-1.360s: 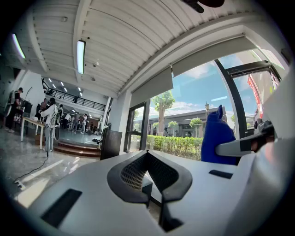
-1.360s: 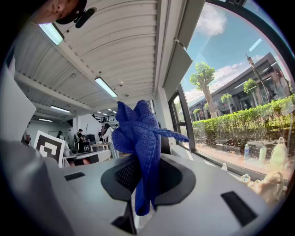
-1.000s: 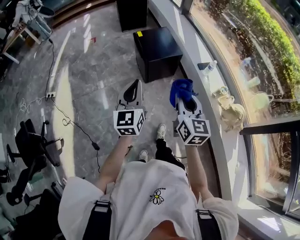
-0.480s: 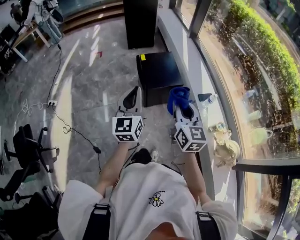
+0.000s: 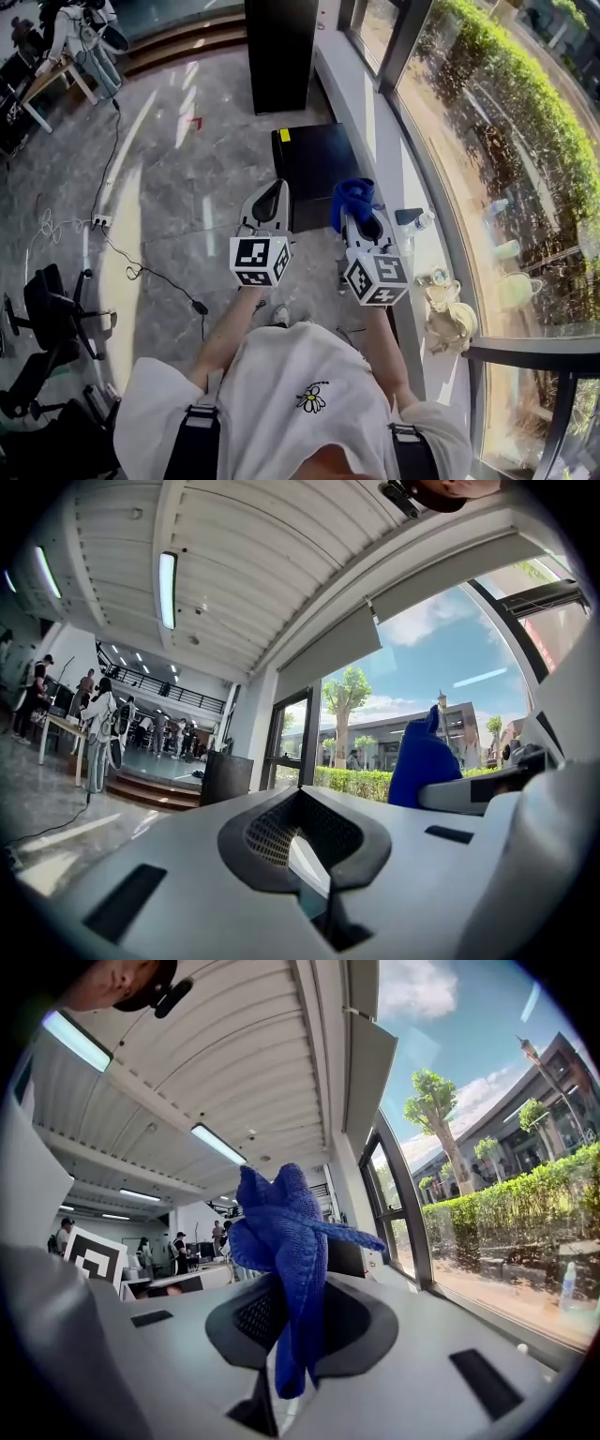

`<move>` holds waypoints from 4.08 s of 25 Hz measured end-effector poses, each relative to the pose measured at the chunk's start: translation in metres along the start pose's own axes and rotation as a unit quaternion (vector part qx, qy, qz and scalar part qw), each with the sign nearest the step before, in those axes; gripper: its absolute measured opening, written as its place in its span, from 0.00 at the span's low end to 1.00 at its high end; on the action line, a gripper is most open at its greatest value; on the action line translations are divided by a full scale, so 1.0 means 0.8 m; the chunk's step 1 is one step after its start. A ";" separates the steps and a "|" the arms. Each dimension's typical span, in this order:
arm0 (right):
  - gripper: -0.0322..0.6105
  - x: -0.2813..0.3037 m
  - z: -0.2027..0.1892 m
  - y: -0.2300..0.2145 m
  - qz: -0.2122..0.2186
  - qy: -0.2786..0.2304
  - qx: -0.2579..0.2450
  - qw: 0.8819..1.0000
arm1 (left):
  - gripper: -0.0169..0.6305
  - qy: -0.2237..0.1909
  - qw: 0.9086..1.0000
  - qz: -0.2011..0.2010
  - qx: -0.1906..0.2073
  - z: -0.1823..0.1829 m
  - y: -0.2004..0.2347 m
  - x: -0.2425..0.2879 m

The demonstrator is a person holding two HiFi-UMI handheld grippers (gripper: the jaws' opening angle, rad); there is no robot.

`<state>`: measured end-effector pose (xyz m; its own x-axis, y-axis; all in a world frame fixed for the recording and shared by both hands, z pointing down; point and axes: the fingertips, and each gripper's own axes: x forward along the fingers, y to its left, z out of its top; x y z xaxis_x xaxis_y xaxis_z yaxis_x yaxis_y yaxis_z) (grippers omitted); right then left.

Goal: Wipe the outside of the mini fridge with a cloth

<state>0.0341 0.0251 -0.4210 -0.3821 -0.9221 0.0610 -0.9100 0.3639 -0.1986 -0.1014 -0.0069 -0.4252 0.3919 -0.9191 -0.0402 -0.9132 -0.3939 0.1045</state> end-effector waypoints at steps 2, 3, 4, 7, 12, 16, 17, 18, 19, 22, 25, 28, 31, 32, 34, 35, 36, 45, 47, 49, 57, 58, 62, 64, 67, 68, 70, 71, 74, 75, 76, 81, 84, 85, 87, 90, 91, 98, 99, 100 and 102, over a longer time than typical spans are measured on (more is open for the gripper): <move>0.18 0.012 0.001 0.002 -0.002 -0.001 0.002 1.000 | 0.03 0.003 1.000 -0.003 -0.001 -0.002 0.007 0.008; 0.18 0.017 0.000 0.003 -0.002 0.001 0.001 1.000 | 0.03 0.004 1.000 -0.003 -0.003 -0.003 0.012 0.010; 0.18 0.023 -0.001 0.005 -0.001 0.003 0.000 1.000 | 0.03 0.005 1.000 -0.002 -0.004 -0.004 0.018 0.013; 0.18 0.044 0.001 0.007 0.004 0.002 -0.006 1.000 | 0.03 0.003 1.000 0.002 -0.005 -0.001 0.035 0.024; 0.18 0.069 -0.002 -0.007 -0.005 0.003 -0.005 1.000 | 0.03 0.012 1.000 0.002 -0.006 -0.011 0.056 0.039; 0.18 0.084 -0.013 -0.019 -0.012 0.002 -0.002 1.000 | 0.03 0.019 1.000 0.007 -0.002 -0.025 0.070 0.048; 0.18 0.087 -0.017 -0.022 -0.012 0.002 -0.001 1.000 | 0.03 0.021 1.000 0.010 -0.002 -0.031 0.074 0.053; 0.18 0.090 -0.022 -0.027 -0.011 0.003 0.000 1.000 | 0.03 0.023 1.000 0.014 -0.003 -0.039 0.076 0.058; 0.18 0.092 -0.030 -0.032 -0.010 0.006 0.001 1.000 | 0.03 0.025 1.000 0.016 -0.007 -0.048 0.077 0.062; 0.18 0.104 -0.058 -0.053 -0.008 0.014 0.002 1.000 | 0.03 0.022 0.999 0.021 -0.011 -0.080 0.077 0.083; 0.18 0.124 -0.093 -0.070 0.006 0.008 0.000 1.000 | 0.03 0.020 0.999 0.025 -0.005 -0.120 0.084 0.106; 0.18 0.148 -0.138 -0.089 0.025 -0.005 -0.018 1.000 | 0.03 0.010 1.000 0.020 0.007 -0.168 0.087 0.121; 0.18 0.180 -0.195 -0.106 0.034 -0.028 -0.027 0.999 | 0.03 0.002 1.000 0.019 0.024 -0.238 0.106 0.133; 0.18 0.190 -0.218 -0.113 0.036 -0.035 -0.026 0.998 | 0.03 0.002 0.999 0.021 0.026 -0.268 0.114 0.136; 0.18 0.206 -0.272 -0.127 0.040 -0.047 -0.021 0.998 | 0.03 0.001 0.999 0.028 0.022 -0.334 0.130 0.140; 0.18 0.212 -0.301 -0.134 0.042 -0.051 -0.017 0.998 | 0.03 -0.001 0.999 0.032 0.018 -0.367 0.137 0.140; 0.18 0.217 -0.331 -0.142 0.043 -0.054 -0.012 0.998 | 0.03 -0.005 0.999 0.037 0.013 -0.400 0.144 0.139; 0.18 0.249 -0.561 -0.197 0.058 -0.083 0.014 0.995 | 0.03 -0.059 0.996 0.059 0.026 -0.617 0.188 0.141; 0.18 0.254 -0.590 -0.201 0.064 -0.074 0.022 0.995 | 0.03 -0.049 0.996 0.066 0.026 -0.647 0.193 0.140; 0.18 0.261 -0.609 -0.199 0.079 -0.056 0.023 0.995 | 0.03 -0.033 0.997 0.068 0.020 -0.672 0.194 0.141; 0.18 0.284 -0.646 -0.174 0.131 -0.035 -0.008 0.991 | 0.03 -0.034 0.997 0.073 0.005 -0.713 0.185 0.157; 0.18 0.287 -0.651 -0.172 0.135 -0.032 -0.007 0.990 | 0.03 -0.033 0.997 0.066 0.014 -0.716 0.181 0.159; 0.18 0.303 -0.665 -0.166 0.161 -0.027 -0.023 0.986 | 0.03 -0.031 0.997 0.040 0.050 -0.732 0.180 0.162; 0.18 0.305 -0.669 -0.156 0.177 -0.022 -0.056 0.982 | 0.03 -0.031 0.997 0.028 0.058 -0.742 0.184 0.163; 0.18 0.303 -0.669 -0.138 0.195 -0.031 -0.083 0.977 | 0.03 -0.054 0.997 0.018 0.061 -0.744 0.187 0.161; 0.18 0.303 -0.672 -0.134 0.192 -0.037 -0.079 0.977 | 0.03 -0.062 0.996 0.015 0.057 -0.747 0.184 0.161; 0.18 0.309 -0.683 -0.133 0.176 -0.048 -0.053 0.982 | 0.03 -0.067 0.997 0.007 0.047 -0.759 0.177 0.163; 0.18 0.314 -0.691 -0.133 0.168 -0.052 -0.036 0.984 | 0.03 -0.067 0.997 0.001 0.041 -0.766 0.174 0.163; 0.18 0.324 -0.712 -0.129 0.159 -0.054 0.005 0.986 | 0.03 -0.070 0.997 -0.003 0.036 -0.783 0.171 0.158; 0.18 0.325 -0.714 -0.126 0.161 -0.056 0.009 0.985 | 0.03 -0.073 0.997 0.001 0.036 -0.786 0.173 0.155; 0.18 0.325 -0.714 -0.122 0.163 -0.059 0.007 0.985 | 0.03 -0.076 0.997 0.007 0.034 -0.789 0.178 0.152; 0.18 0.337 -0.715 -0.106 0.171 -0.050 -0.013 0.984 | 0.03 -0.072 0.997 0.031 0.015 -0.799 0.195 0.141; 0.18 0.348 -0.715 -0.102 0.163 -0.045 -0.019 0.985 | 0.03 -0.069 0.997 0.030 0.028 -0.795 0.189 0.139; 0.18 0.350 -0.713 -0.102 0.160 -0.045 -0.024 0.986 | 0.03 -0.069 0.997 0.029 0.035 -0.791 0.185 0.140; 0.18 0.349 -0.710 -0.105 0.156 -0.045 -0.030 0.986 | 0.03 -0.072 0.996 0.024 0.039 -0.788 0.177 0.142; 0.18 0.348 -0.709 -0.117 0.144 -0.047 -0.039 0.988 | 0.03 -0.074 0.996 0.017 0.041 -0.791 0.167 0.146; 0.18 0.347 -0.708 -0.122 0.140 -0.048 -0.039 0.988 | 0.03 -0.074 0.996 0.014 0.042 -0.792 0.164 0.148; 0.18 0.337 -0.702 -0.164 0.108 -0.044 -0.052 0.992 | 0.03 -0.069 0.997 -0.015 0.042 -0.799 0.132 0.163; 0.18 0.336 -0.701 -0.172 0.102 -0.044 -0.050 0.993 | 0.03 -0.068 0.997 -0.020 0.042 -0.800 0.127 0.165; 0.18 0.335 -0.699 -0.179 0.096 -0.044 -0.050 0.993 | 0.03 -0.067 0.997 -0.026 0.042 -0.802 0.122 0.168; 0.18 0.332 -0.696 -0.195 0.083 -0.043 -0.051 0.994 | 0.03 -0.066 0.996 -0.038 0.039 -0.804 0.111 0.175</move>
<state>-0.0149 -0.2036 0.1709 -0.5174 -0.8543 -0.0499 -0.8488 0.5197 -0.0977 -0.0557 -0.1680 0.2173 0.4462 -0.8775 -0.1761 -0.8896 -0.4563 0.0198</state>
